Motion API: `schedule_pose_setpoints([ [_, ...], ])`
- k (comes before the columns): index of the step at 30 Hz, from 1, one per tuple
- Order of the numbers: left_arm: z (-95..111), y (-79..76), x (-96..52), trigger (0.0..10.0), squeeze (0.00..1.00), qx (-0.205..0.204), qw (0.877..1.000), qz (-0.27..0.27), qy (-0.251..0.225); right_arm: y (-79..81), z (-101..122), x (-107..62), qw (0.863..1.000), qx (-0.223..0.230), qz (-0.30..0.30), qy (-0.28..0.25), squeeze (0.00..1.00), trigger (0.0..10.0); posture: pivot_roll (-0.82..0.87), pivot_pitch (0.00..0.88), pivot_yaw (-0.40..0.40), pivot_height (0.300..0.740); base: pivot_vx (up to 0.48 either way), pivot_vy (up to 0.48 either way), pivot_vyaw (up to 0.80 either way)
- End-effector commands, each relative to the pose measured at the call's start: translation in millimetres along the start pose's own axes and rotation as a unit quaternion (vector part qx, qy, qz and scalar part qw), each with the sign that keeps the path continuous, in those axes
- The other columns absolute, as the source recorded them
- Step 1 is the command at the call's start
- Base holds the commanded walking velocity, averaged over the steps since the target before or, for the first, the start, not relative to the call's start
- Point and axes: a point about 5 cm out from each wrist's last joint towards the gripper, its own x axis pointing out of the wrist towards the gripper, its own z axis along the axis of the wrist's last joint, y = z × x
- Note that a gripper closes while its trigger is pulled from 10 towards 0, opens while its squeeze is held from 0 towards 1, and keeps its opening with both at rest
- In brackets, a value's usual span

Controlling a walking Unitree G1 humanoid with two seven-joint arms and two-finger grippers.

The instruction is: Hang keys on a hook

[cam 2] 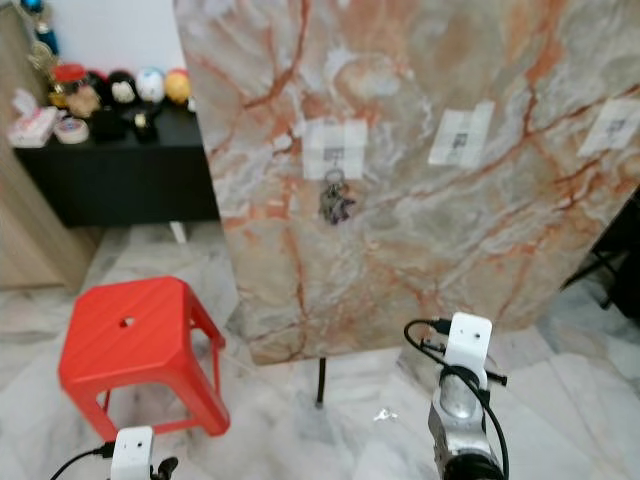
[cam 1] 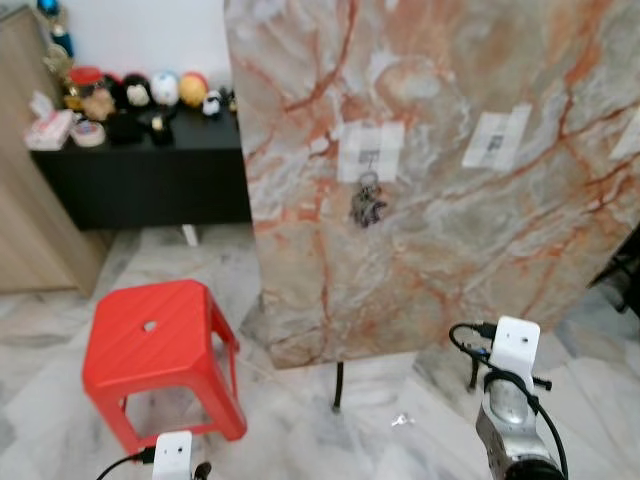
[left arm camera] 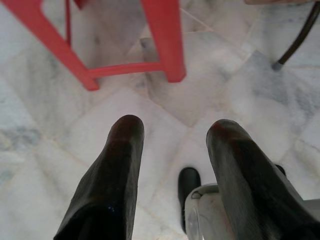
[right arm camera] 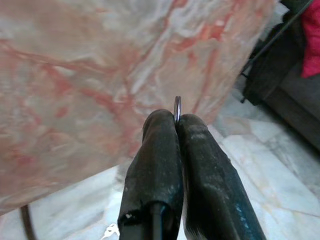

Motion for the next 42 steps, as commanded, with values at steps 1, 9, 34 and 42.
schedule_pose_setpoints([
  [1, -6, 0.2, -1.8, 10.0, 0.0, 0.001, 1.0, 0.003, 0.01, -0.9, 1, 1.2, 1.0, 0.009, -0.003, 0.001, 0.0, 10.0, 0.01, 0.0, -0.049, 0.74, 0.0, -0.405, 0.0],
  [9, -8, 0.8, -2.1, 10.0, 0.0, -0.006, 1.0, 0.006, 0.015, 0.6, 1, 1.4, 1.0, 0.015, 0.004, -0.001, 0.0, 10.0, 0.01, 0.0, -0.049, 0.74, 0.0, -0.177, -0.6],
  [34, -7, 2.1, -1.7, 10.0, 0.0, -0.012, 1.0, 0.007, 0.015, 24.7, 19, -2.7, 0.993, -0.025, 0.084, -0.077, 0.0, 10.0, 0.01, 0.0, -0.041, 0.74, 0.0, 0.0, 0.03],
  [42, -7, 1.2, -2.0, 10.0, 0.0, -0.013, 1.0, 0.006, 0.016, 25.9, 20, -3.5, 0.992, -0.016, 0.092, -0.082, 0.0, 10.0, 0.01, 0.0, -0.042, 0.74, 0.0, 0.0, 0.66],
])
